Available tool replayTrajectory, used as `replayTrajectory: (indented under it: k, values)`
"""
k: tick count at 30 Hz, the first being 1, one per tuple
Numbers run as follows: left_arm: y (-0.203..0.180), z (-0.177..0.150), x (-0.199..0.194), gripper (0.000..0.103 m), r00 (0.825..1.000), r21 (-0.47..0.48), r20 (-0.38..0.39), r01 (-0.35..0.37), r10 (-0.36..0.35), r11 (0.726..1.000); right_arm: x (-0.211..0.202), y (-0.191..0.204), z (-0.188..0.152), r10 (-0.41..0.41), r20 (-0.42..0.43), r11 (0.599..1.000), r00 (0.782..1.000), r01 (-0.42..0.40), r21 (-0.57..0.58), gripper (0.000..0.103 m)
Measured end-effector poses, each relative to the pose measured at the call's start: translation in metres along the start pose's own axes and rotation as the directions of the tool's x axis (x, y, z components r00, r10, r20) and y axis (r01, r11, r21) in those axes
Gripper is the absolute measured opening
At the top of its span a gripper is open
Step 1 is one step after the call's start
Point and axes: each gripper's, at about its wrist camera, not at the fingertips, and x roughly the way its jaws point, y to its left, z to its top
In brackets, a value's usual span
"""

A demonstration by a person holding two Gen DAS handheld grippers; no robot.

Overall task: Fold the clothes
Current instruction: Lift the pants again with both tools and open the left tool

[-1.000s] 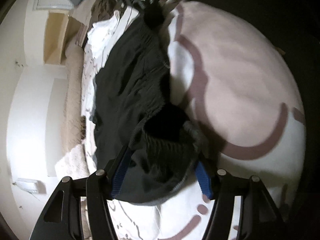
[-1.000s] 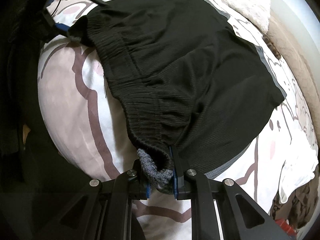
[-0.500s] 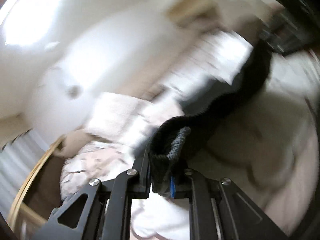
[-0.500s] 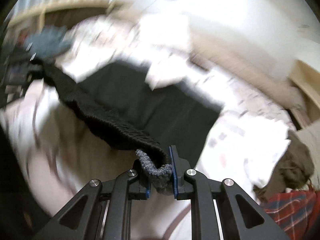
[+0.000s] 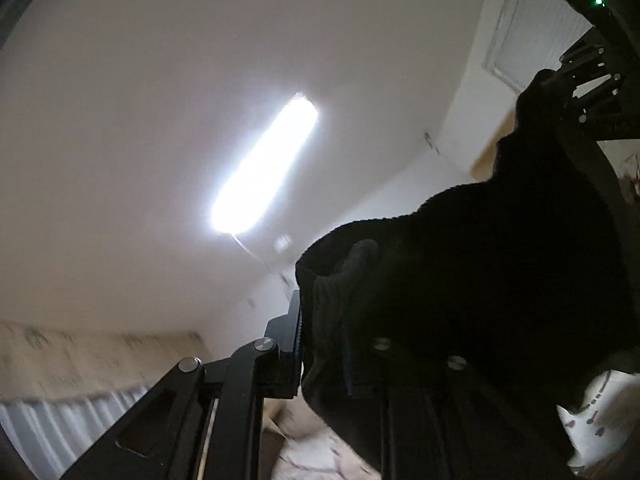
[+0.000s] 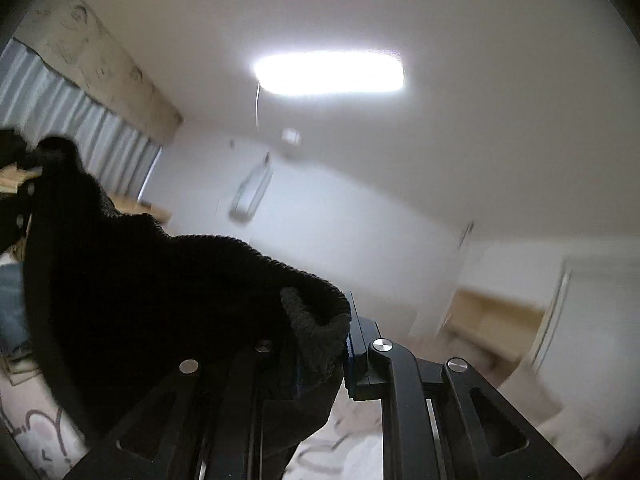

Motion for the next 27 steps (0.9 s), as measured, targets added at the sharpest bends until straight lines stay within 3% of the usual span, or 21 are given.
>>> replayTrajectory:
  k: [3,7,10,12,15,16,18,19,21,23,24,25,26,27]
  values:
    - [0.032,0.031,-0.025,0.019,0.999,0.006,0.035,0.020,-0.021,1.000,-0.032,-0.012,0.030,0.002,0.056,0.999,0.998,0.000,-0.036,0.016]
    - [0.049,0.043,-0.029,0.023,0.995,-0.003,-0.017,0.103,-0.103,0.995,-0.050,-0.021,0.053,0.045,0.046,0.997,0.998,-0.042,-0.071,0.016]
    - [0.036,0.018,-0.009,0.023,0.974,-0.034,-0.119,0.192,-0.195,0.981,-0.035,-0.015,0.049,0.086,-0.025,0.992,0.996,-0.088,-0.096,0.016]
    - [0.014,-0.015,0.011,0.023,0.945,-0.075,-0.202,0.248,-0.258,0.966,-0.013,-0.002,0.031,0.112,-0.090,0.986,0.990,-0.122,-0.112,0.016]
    - [-0.029,-0.077,0.044,0.023,0.882,-0.148,-0.324,0.310,-0.342,0.939,0.039,0.025,-0.020,0.167,-0.232,0.979,0.958,-0.190,-0.079,0.016]
    - [-0.050,-0.102,0.056,0.023,0.854,-0.166,-0.370,0.327,-0.366,0.930,0.057,0.034,-0.039,0.186,-0.280,0.976,0.942,-0.210,-0.060,0.016]
    - [-0.093,-0.152,0.082,0.023,0.788,-0.203,-0.457,0.358,-0.412,0.911,0.106,0.061,-0.094,0.224,-0.407,0.968,0.886,-0.250,-0.013,0.016]
    - [-0.123,-0.183,0.098,0.023,0.745,-0.218,-0.511,0.370,-0.429,0.903,0.126,0.073,-0.116,0.233,-0.459,0.966,0.857,-0.260,0.006,0.016]
    - [-0.162,-0.221,0.122,0.022,0.684,-0.243,-0.575,0.382,-0.449,0.892,0.164,0.098,-0.160,0.254,-0.552,0.960,0.795,-0.275,0.045,0.016]
    - [-0.202,-0.267,0.148,0.022,0.606,-0.256,-0.649,0.394,-0.459,0.883,0.204,0.125,-0.205,0.265,-0.630,0.956,0.730,-0.284,0.072,0.016]
    - [-0.215,-0.283,0.156,0.019,0.586,-0.252,-0.674,0.391,-0.451,0.885,0.223,0.137,-0.223,0.269,-0.660,0.954,0.701,-0.287,0.084,0.016]
    - [-0.220,-0.294,0.159,0.017,0.579,-0.244,-0.690,0.378,-0.434,0.893,0.241,0.150,-0.240,0.272,-0.688,0.953,0.673,-0.287,0.097,0.016]
    - [-0.225,-0.304,0.163,0.009,0.572,-0.238,-0.706,0.364,-0.418,0.900,0.256,0.158,-0.254,0.268,-0.708,0.953,0.654,-0.287,0.096,0.016]
    - [-0.227,-0.310,0.178,0.007,0.561,-0.261,-0.717,0.335,-0.414,0.905,0.269,0.160,-0.264,0.258,-0.720,0.955,0.645,-0.284,0.088,0.016]
